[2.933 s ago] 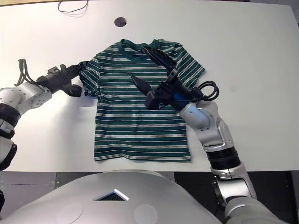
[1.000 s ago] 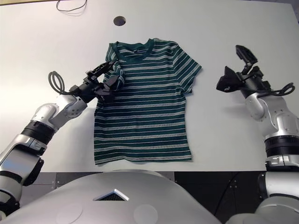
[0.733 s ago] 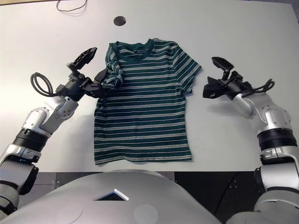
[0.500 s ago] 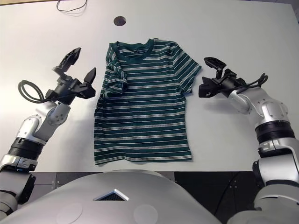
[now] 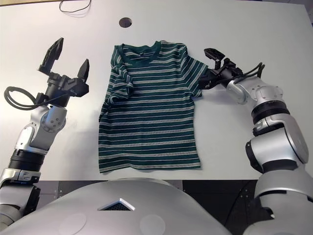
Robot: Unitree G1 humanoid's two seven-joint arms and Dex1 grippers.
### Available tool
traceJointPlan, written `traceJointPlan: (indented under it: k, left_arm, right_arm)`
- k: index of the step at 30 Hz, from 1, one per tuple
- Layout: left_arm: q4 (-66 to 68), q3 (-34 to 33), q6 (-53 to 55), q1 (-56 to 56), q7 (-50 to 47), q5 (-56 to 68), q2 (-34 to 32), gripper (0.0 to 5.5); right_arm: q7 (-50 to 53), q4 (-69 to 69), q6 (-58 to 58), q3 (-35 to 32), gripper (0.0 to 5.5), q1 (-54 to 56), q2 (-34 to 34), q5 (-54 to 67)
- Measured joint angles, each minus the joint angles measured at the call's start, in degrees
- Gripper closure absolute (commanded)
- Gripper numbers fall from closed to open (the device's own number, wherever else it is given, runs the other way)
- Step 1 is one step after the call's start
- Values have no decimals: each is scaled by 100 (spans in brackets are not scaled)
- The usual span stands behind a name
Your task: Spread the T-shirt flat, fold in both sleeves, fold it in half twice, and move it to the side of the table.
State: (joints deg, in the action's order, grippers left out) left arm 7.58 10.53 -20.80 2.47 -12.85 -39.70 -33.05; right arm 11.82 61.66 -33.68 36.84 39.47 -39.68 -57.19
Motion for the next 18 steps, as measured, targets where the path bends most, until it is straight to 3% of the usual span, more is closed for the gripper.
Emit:
traceJointPlan:
  k: [12,16,18]
  left_arm:
    - [120,-7,-14,4,-121,-4,108,118]
    - [120,2,-29,5,-123,-19,128,118]
    - [120,2,-36,4,-125,-23,130,118]
  right_arm:
    - [63,148,-320,250,465,-2,-51,19]
    - [173,274,-233,244,532,49,-30,119]
    - [219,336,-195,243,538,91,-15,134]
